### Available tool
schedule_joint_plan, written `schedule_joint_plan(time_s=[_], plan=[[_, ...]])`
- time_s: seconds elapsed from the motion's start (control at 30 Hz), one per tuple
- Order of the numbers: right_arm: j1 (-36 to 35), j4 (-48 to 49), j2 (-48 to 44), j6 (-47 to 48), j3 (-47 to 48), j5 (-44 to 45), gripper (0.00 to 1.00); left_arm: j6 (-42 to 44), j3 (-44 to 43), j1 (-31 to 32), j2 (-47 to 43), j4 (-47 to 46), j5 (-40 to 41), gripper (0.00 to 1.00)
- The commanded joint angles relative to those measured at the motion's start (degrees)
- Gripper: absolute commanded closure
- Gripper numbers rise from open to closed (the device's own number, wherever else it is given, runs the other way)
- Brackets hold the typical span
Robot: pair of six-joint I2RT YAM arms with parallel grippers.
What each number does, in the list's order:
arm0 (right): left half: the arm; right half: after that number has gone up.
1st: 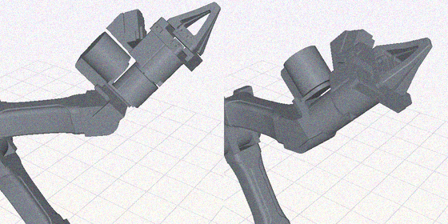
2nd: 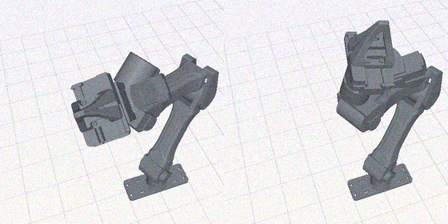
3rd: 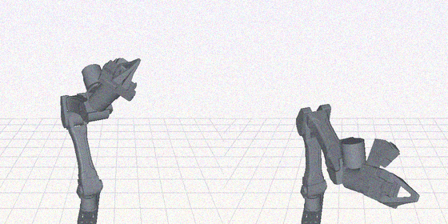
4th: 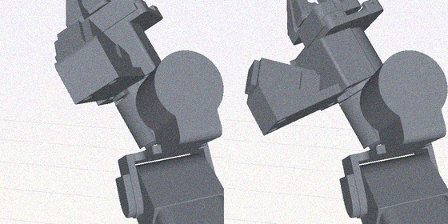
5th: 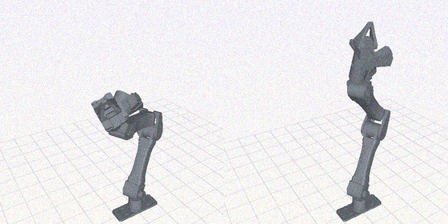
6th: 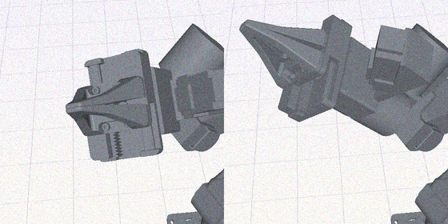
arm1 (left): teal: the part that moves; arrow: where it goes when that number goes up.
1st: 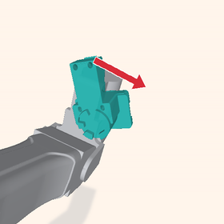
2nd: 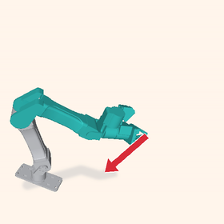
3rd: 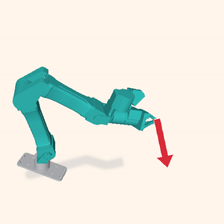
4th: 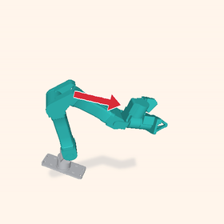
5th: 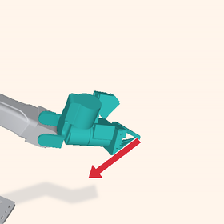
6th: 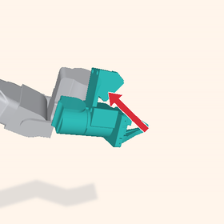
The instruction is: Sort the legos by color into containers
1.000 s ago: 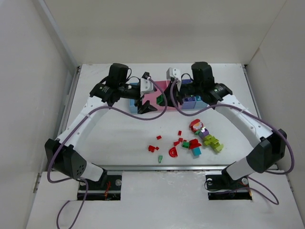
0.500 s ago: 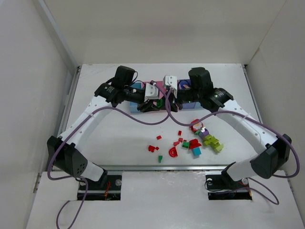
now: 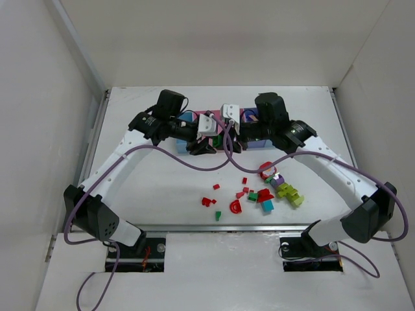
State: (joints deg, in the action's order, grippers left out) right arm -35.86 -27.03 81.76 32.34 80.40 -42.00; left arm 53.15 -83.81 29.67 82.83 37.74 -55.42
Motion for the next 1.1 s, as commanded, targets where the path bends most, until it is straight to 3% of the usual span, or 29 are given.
schedule_joint_plan(time_s=[0.0, 0.03, 0.13, 0.3, 0.43, 0.53, 0.67, 0.7, 0.93, 1.07], plan=[[-1.4, -0.9, 0.0, 0.4, -0.3, -0.7, 1.0, 0.9, -3.2, 1.1, -0.6, -1.8, -3.0, 0.61], [-1.4, -0.9, 0.0, 0.4, -0.3, -0.7, 1.0, 0.9, -3.2, 1.1, -0.6, -1.8, -3.0, 0.7], [-1.4, -0.9, 0.0, 0.4, -0.3, -0.7, 1.0, -0.2, -3.2, 1.1, -0.6, -2.4, -3.0, 0.77], [-1.9, -1.5, 0.5, 0.4, 0.2, -0.7, 1.0, -2.9, -3.2, 1.1, -0.6, -4.2, -3.0, 1.0], [-1.9, -1.5, 1.0, 0.4, 0.2, -1.2, 1.0, -5.2, -3.2, 1.1, -0.6, -6.4, -1.7, 1.0], [-1.9, -1.5, 1.0, 0.4, -1.0, -0.5, 0.65, -5.2, -2.2, 1.1, -0.6, -6.4, -0.5, 1.0], [-1.9, -1.5, -0.1, 0.4, -2.1, 2.6, 0.06, -5.2, -0.2, 1.1, -2.0, -7.0, 0.1, 1.0], [-1.9, -1.5, -0.1, 0.9, -2.1, 3.1, 0.0, -5.2, -0.2, 1.1, -2.0, -7.0, 0.1, 1.0], [-1.9, -1.5, -2.9, 2.7, -5.2, 5.4, 0.0, -3.9, 0.9, 1.1, -2.5, -7.0, 2.1, 1.0], [-0.6, -1.5, -2.9, 2.7, -5.2, 2.0, 0.02, -3.4, 0.9, 1.1, -2.5, -6.5, 1.5, 1.0]])
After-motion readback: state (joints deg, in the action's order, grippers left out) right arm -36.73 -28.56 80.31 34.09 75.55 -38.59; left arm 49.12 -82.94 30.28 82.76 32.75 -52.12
